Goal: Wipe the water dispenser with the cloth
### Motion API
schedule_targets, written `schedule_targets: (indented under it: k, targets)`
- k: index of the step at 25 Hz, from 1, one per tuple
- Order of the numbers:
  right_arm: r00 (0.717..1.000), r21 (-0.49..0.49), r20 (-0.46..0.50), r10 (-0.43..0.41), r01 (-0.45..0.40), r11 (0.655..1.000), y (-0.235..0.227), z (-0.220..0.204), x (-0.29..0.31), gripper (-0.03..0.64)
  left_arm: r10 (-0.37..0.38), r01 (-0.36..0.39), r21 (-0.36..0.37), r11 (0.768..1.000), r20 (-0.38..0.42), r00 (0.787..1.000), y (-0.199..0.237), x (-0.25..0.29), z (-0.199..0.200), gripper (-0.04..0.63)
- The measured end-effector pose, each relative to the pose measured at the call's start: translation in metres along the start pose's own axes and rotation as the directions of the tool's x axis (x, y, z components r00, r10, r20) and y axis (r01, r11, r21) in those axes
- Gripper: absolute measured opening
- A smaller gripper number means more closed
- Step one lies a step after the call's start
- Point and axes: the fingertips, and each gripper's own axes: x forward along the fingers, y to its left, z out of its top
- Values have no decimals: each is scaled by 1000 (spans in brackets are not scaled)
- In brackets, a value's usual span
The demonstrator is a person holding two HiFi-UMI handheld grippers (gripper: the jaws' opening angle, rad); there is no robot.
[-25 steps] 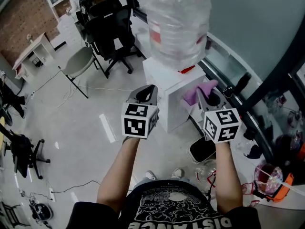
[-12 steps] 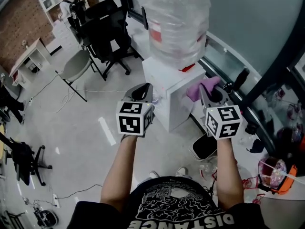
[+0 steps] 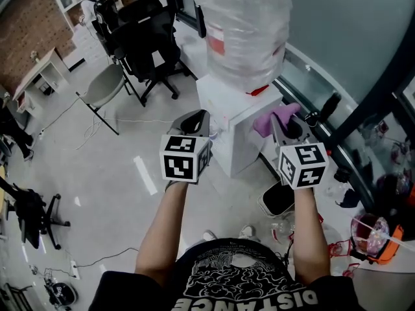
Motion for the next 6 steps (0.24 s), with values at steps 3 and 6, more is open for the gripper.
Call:
schedule_targets:
  k: [3,6]
  targets:
    - [1000,5,6,-2,2,1000,2,2,0,44,-3,3,0,1000,-7,1000,1,-1,-2,28]
    - [1000,5,8,-3,3,1000,5,3,0,44,-9,9,3,1000,-9,1000,0,-2,-3,28]
